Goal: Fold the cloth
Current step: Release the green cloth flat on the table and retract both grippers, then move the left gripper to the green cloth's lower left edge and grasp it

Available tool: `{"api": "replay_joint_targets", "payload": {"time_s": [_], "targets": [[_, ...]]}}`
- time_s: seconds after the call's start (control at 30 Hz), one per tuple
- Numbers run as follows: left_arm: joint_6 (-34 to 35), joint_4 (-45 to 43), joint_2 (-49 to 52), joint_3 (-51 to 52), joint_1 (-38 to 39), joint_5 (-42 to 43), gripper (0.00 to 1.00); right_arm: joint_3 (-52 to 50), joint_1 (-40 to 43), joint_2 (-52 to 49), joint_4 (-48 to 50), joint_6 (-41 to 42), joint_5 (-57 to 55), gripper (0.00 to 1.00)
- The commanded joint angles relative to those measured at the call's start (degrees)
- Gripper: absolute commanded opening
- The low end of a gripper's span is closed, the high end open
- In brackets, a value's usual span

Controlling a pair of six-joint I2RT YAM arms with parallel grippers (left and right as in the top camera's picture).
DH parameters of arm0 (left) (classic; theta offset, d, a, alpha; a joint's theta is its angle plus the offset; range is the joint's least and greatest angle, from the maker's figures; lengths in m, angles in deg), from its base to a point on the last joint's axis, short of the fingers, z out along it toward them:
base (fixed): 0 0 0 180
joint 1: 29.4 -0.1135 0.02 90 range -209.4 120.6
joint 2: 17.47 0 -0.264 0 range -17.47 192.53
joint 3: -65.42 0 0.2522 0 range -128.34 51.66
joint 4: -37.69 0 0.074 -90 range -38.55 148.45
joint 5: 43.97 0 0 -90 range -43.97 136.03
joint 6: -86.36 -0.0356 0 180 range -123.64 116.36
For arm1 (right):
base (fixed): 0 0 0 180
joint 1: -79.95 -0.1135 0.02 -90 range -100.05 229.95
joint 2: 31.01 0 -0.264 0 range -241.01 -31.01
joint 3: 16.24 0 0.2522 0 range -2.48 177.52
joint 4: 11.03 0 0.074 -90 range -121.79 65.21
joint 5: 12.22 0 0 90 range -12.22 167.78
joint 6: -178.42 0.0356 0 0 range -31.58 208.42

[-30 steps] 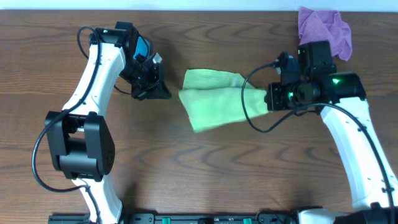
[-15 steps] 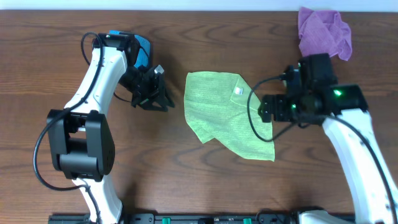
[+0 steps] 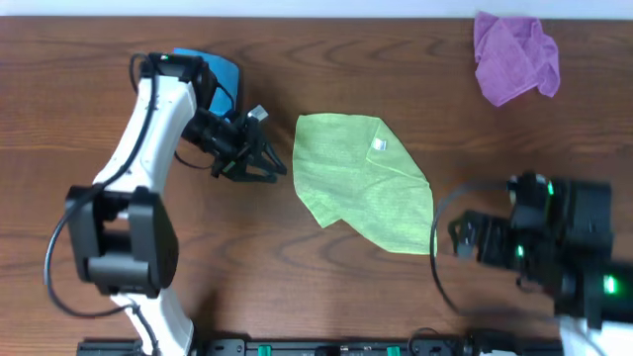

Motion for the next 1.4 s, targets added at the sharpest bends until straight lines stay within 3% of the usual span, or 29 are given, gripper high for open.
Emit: {"api": "replay_joint_targets", "payload": {"time_s": [0.0,0.27,0.37,0.53,0.67,0.7,0.73,0.77,1.13,1.37], "targets": [[2.27,0.79,-7.19,0.24,-0.33,-2.03,0.27,-3.39,1.11,4.59,0.09,1.03,2.84,0.99],[18.05,0.0,-27.28,0.76,-0.33,-24.72,0.27,-8.31,1.25,6.82,1.75,-0.79,6.29,0.99],[22.6,-2.93,-35.71,5.86,-0.33,-26.86,0.28,-8.5,1.25,6.82,3.23,-1.6,7.32,0.99],[32.89,-15.32,-52.11,25.51,-0.26,-24.5,0.35,-8.5,1.25,6.82,5.38,-1.6,7.89,0.99],[39.5,-27.12,-60.35,37.88,-0.26,-24.22,0.62,-8.52,1.25,6.82,6.58,-1.53,7.89,0.99],[41.7,-31.54,-61.77,42.18,-0.26,-24.22,0.83,-8.66,1.25,6.71,6.47,-1.53,7.89,0.99],[42.93,-33.29,-62.01,44.13,-0.24,-24.2,0.96,-8.85,1.25,6.6,6.47,-1.53,7.89,0.99],[45.68,-36.5,-62.03,47.69,-0.2,-24.06,0.98,-9.16,1.25,6.45,6.45,-1.18,7.89,0.99],[68.89,-88.08,-52.57,76.65,-0.09,-16.9,0.95,-12.83,1.25,6.34,8.35,4.13,9.49,0.99],[74.07,-104.32,-41.0,78.34,4.15,-18.75,0.98,-12.83,1.25,6.34,11.02,7.21,10.29,0.99]]}}
